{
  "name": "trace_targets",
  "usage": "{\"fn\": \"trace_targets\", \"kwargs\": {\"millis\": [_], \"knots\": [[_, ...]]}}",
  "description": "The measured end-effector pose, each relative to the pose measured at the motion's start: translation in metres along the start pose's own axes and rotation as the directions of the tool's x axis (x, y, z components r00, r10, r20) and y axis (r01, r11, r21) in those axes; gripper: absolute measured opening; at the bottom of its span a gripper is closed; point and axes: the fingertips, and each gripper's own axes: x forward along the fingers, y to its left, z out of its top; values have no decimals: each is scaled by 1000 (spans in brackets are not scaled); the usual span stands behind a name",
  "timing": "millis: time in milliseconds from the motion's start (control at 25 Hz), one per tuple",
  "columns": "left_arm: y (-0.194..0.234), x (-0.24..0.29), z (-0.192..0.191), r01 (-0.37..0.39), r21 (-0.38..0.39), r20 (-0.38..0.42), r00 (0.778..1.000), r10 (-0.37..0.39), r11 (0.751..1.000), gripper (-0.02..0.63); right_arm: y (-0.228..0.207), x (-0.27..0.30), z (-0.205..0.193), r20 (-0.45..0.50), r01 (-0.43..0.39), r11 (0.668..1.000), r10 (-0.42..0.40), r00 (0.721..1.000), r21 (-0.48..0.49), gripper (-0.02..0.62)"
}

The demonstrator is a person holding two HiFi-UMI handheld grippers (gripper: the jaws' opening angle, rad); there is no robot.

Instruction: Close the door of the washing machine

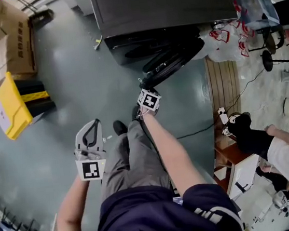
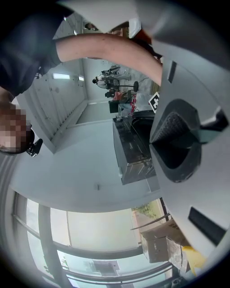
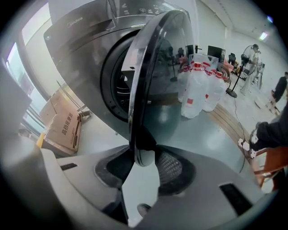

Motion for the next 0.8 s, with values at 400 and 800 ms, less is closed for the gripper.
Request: {"fn": "trace_targets", "kwargs": {"millis": [400,800], "knots": [[31,26,5,-163,-146,-44,986,158,976,23,46,31,37,-11,-16,996,17,1000,90,173],[68,36,-5,-182,-202,-53,983,175,962,23,84,53,71,12,11,985,-14,1000,169,175]]}}
